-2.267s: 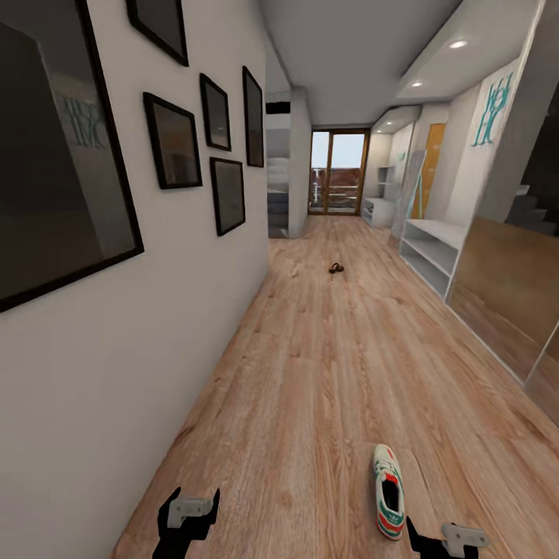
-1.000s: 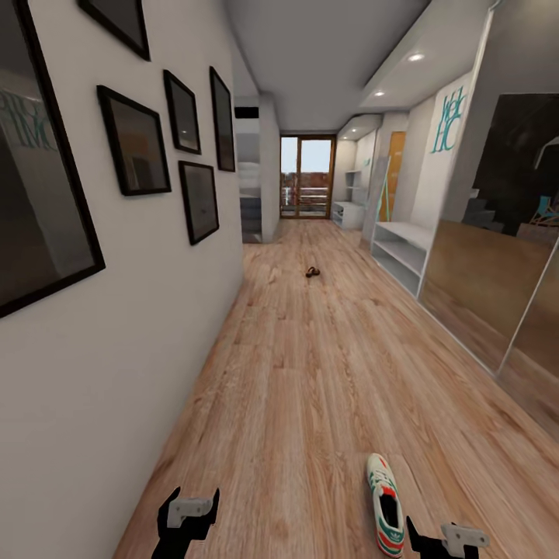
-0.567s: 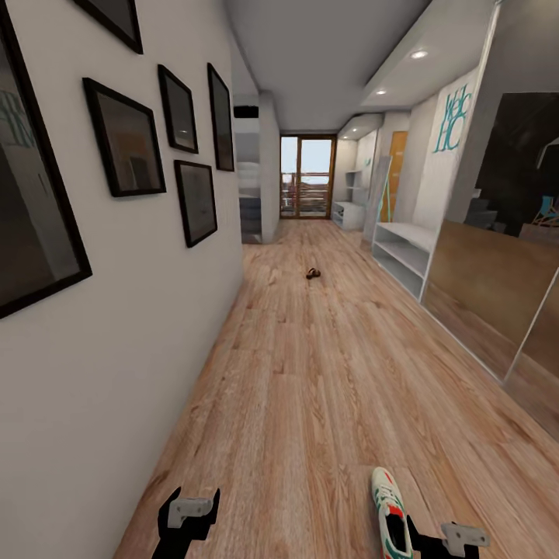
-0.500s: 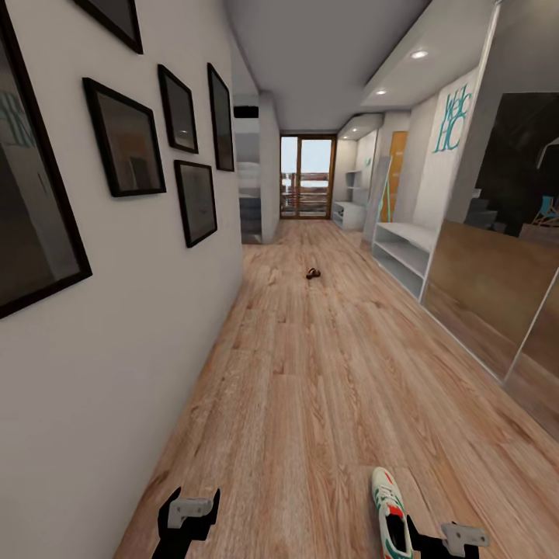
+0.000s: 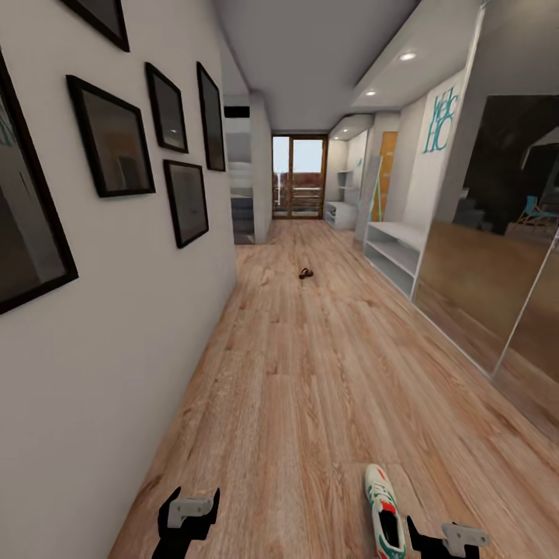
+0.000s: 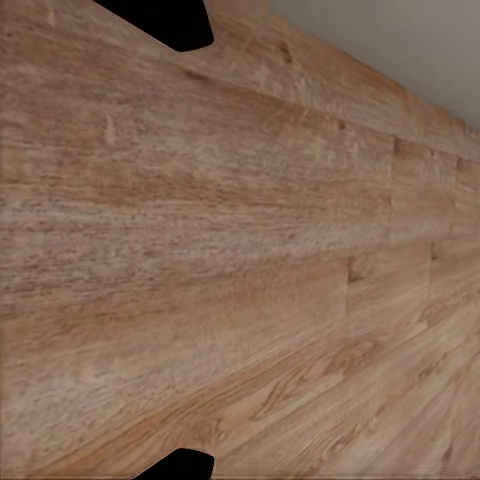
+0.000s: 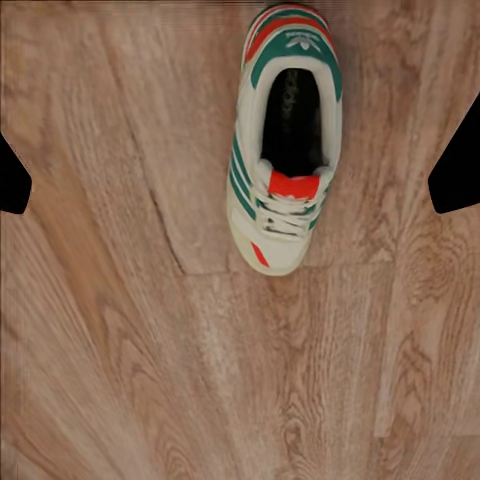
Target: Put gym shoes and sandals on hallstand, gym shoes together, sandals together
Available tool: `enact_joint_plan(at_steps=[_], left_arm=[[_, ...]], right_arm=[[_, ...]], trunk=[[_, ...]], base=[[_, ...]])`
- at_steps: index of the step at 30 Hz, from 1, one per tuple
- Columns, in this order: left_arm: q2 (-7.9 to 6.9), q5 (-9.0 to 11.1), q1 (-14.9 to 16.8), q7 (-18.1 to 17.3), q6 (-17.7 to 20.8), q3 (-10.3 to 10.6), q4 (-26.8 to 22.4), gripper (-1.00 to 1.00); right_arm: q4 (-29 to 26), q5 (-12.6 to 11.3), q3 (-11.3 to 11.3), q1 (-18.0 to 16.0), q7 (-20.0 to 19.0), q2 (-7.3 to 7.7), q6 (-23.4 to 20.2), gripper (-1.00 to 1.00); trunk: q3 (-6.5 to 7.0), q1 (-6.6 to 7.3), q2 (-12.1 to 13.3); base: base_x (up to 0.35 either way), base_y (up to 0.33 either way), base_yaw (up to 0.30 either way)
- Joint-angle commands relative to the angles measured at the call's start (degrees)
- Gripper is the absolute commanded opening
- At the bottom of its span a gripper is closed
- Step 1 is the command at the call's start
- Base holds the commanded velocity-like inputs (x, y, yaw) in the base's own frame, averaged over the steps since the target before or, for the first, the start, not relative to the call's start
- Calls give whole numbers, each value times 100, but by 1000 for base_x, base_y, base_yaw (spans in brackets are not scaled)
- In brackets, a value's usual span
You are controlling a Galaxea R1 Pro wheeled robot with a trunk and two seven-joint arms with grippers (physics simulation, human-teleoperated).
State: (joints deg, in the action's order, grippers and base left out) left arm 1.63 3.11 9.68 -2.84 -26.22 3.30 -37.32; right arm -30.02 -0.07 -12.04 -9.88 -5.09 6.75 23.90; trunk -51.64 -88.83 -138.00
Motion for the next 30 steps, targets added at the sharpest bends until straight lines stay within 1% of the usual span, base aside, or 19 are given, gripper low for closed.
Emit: enact_joint_plan(at_steps=[1,16,22,30], left_arm=[[0,33,3,-30,-14,-1,3,100],[4,21,4,-40,-14,30,6,100],[-1,10,10,-45,-12,52,-5,100],[-21,27,93,-49,105,50,-14,100]], right_arm=[[6,-2,-35,-5,-53,-5,18,100],[13,-2,-35,-5,-53,-7,18,100],[32,3,-33,-5,-53,-12,13,100],[20,19,-6,-5,-63,-25,5,100]], trunk=[[-5,1,-2],[-5,1,-2],[-5,1,-2],[-5,1,-2]], base=[[0,0,-240],[0,0,-261],[0,0,-90],[0,0,-23]])
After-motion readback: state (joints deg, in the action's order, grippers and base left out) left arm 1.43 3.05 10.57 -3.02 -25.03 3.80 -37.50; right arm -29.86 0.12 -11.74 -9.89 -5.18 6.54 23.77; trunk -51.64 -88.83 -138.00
